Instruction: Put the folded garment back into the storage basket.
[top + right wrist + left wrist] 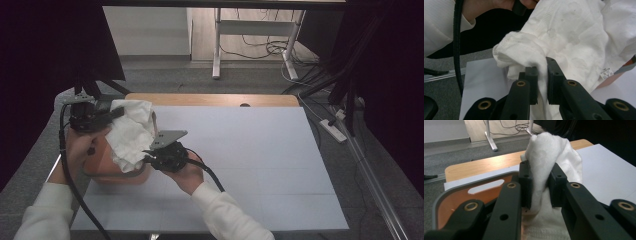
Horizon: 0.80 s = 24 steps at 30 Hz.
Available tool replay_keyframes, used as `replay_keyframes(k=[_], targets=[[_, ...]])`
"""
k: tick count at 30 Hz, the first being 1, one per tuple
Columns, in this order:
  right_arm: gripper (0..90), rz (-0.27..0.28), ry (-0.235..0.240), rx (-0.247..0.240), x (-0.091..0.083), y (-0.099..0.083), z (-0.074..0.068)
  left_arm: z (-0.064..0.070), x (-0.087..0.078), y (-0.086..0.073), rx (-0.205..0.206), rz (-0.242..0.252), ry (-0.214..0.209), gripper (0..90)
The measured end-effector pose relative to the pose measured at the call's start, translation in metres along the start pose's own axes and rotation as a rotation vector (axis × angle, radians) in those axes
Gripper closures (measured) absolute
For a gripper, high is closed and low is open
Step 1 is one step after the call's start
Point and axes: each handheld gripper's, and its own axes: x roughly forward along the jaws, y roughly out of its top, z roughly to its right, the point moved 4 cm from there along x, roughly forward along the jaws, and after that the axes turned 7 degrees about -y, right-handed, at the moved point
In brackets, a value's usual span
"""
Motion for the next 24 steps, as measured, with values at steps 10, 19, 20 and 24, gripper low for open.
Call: replay_keyframes(k=[10, 19, 20, 24], targets=[[81.6, -0.004, 0.012, 0.002, 0.017, 0.005, -0.003, -0.013, -0.007, -0.002, -0.017, -0.007, 0.010, 75.4], [81.6, -0.018, 0.027, 0.002, 0.031, 0.009, -0.008, -0.025, -0.012, -0.006, -0.044, -0.006, 0.022, 75.4], [81.6, -0.018, 0.028, 0.000, 0.032, 0.009, -0.008, -0.026, -0.012, -0.006, -0.045, -0.008, 0.025, 75.4], [81.6, -0.024, 0.034, -0.001, 0.040, 0.011, -0.008, -0.032, -0.008, -0.006, -0.046, -0.020, 0.036, 75.4]])
